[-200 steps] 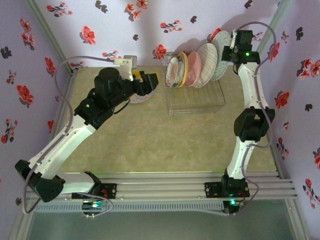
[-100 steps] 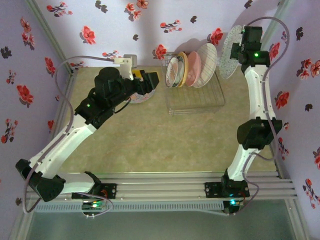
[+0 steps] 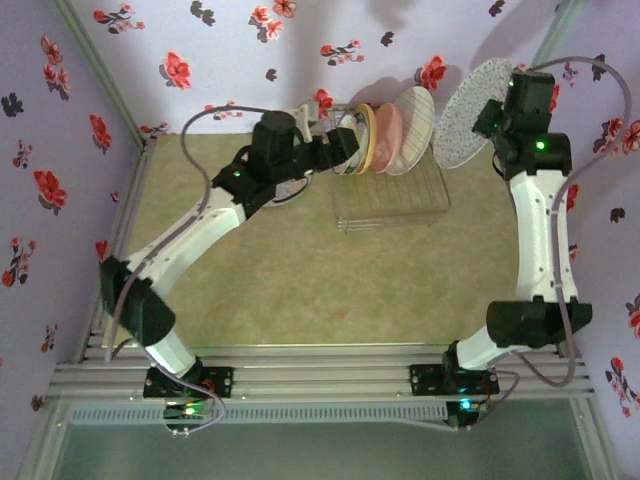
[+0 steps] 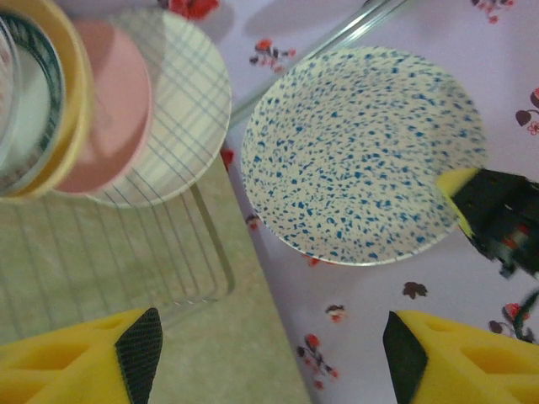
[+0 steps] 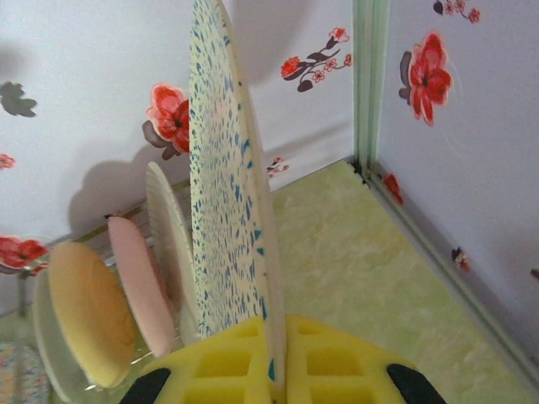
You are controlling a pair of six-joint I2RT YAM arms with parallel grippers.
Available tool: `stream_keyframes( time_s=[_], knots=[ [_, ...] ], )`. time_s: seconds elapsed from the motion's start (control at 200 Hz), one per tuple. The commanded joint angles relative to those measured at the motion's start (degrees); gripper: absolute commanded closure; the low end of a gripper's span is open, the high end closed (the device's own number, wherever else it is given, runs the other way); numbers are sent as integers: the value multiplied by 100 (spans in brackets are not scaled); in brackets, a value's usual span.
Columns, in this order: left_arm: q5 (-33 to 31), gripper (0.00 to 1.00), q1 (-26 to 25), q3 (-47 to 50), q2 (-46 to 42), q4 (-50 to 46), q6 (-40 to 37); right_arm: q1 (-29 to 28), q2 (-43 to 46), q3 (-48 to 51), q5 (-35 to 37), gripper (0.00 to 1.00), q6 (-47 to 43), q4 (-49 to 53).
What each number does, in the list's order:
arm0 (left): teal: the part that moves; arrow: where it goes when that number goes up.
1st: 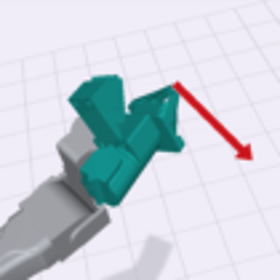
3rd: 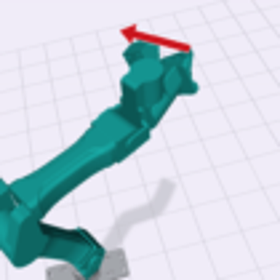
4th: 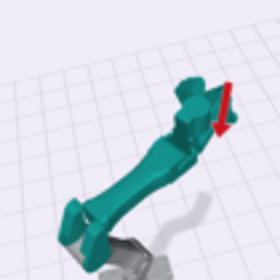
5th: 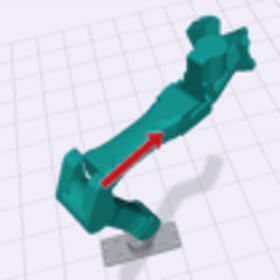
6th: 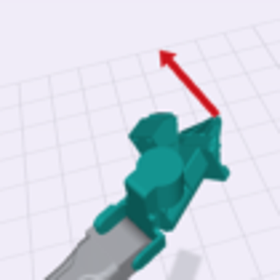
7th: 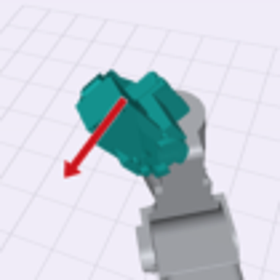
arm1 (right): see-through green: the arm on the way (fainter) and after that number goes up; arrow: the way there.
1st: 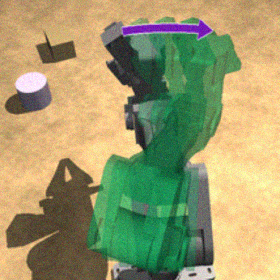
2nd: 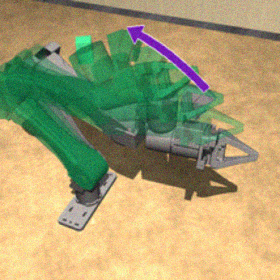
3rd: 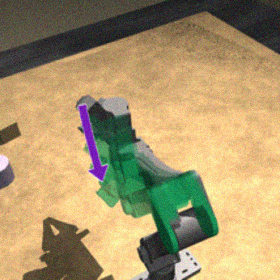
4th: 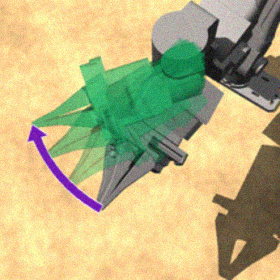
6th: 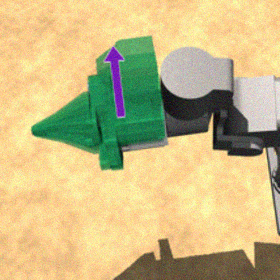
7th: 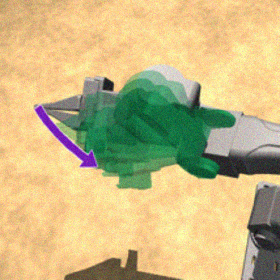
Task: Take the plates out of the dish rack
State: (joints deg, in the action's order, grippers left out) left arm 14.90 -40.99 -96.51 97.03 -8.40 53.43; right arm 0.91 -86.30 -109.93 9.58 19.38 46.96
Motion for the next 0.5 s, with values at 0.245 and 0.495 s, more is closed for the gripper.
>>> stream_keyframes(
  time_s=[0.245,0.495],
  knots=[
    [1192,31,-50,-1046,1457,885,2204,34,1076,662,-1247,100,1735,-240],
    [1350,33,-62,-1445,1911,925,2469,37,1155,930,-2217,100,2533,-622]
  ],
)
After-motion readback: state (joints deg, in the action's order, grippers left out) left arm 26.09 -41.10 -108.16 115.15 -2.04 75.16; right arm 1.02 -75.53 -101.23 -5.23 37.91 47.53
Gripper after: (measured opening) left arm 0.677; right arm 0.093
